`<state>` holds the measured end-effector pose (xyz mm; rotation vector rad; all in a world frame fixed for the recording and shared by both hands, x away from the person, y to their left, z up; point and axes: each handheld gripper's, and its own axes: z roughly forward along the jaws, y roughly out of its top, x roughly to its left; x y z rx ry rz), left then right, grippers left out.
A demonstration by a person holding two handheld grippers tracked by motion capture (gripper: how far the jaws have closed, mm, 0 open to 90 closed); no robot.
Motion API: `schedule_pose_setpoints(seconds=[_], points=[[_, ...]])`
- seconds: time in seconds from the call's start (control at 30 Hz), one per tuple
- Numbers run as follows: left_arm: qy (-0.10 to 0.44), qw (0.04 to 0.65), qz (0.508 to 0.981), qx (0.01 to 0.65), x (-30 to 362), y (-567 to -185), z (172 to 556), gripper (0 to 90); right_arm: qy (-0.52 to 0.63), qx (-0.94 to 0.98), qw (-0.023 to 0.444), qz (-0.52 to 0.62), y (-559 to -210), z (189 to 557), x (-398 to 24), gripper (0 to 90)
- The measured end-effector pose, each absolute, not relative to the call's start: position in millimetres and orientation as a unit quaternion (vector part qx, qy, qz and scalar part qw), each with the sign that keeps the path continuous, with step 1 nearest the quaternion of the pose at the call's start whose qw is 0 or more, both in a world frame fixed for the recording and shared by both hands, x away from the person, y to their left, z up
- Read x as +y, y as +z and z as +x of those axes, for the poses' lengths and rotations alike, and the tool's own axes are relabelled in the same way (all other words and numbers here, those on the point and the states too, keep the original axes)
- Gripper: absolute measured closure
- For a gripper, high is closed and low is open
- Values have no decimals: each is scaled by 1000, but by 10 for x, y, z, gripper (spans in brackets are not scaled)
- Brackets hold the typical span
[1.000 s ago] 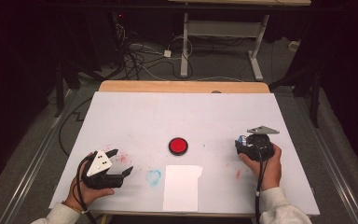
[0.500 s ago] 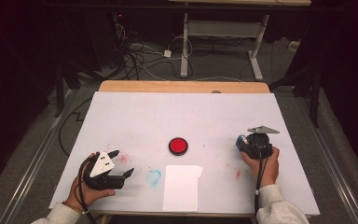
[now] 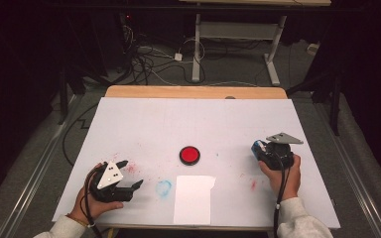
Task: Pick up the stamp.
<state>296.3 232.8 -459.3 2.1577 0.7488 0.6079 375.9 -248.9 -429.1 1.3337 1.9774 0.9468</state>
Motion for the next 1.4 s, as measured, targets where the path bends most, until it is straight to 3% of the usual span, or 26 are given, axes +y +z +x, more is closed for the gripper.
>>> schedule_pose_setpoints(seconds=[0.77,1.4], points=[[231,379,850,284,2282,-4610,2989,187,416,746,297,426,-4023,3548,-2280,699],[230,384,849,280,2251,-4623,3017,203,474,752,279,363,-3747,3353,-2047,699]])
